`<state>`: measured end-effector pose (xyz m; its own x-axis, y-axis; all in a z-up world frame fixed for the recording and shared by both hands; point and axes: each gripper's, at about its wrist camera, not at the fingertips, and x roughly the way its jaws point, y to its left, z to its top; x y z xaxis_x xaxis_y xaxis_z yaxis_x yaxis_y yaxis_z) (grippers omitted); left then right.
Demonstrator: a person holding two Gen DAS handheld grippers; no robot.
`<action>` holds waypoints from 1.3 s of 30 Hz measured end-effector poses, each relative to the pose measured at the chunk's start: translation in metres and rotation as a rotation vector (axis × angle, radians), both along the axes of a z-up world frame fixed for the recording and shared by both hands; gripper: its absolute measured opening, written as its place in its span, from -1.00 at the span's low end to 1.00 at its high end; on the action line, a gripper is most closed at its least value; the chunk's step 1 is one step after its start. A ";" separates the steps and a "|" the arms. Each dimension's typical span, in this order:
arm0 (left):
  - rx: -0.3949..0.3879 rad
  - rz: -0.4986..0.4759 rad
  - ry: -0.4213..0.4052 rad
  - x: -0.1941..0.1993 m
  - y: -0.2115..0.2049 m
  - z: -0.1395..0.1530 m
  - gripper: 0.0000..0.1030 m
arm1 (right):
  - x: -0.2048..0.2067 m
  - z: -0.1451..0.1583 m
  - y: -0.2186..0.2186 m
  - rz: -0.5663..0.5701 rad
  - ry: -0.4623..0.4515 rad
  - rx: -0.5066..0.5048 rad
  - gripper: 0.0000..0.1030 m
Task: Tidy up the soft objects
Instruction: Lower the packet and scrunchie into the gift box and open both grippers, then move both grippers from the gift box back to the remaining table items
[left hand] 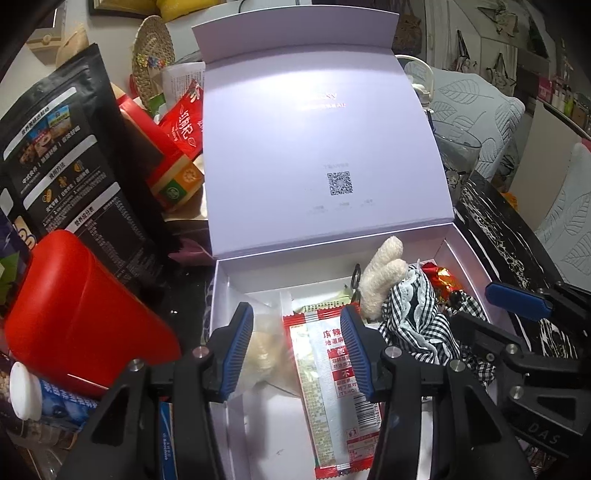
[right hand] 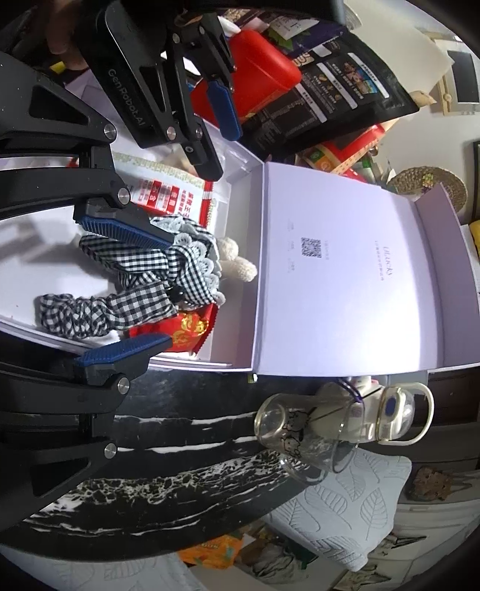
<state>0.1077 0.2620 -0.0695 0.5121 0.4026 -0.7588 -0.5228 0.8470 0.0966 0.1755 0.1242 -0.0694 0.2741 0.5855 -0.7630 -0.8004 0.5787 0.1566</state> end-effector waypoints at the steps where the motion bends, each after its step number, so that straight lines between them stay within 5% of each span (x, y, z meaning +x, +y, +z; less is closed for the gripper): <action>1: 0.000 0.003 -0.002 -0.001 0.001 0.001 -0.06 | -0.001 0.002 0.000 0.000 -0.003 0.002 -0.08; 17: 0.064 0.008 -0.139 -0.028 -0.019 0.053 -0.05 | -0.015 0.062 -0.032 -0.024 -0.079 0.103 0.02; 39: 0.075 -0.143 -0.295 -0.074 -0.085 0.113 -0.04 | -0.069 0.149 -0.118 -0.070 -0.283 0.269 0.61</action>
<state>0.0335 0.1773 0.0438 0.7608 0.3596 -0.5402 -0.4135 0.9102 0.0235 0.1068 0.0063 0.0794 0.4979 0.7264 -0.4738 -0.7936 0.6019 0.0889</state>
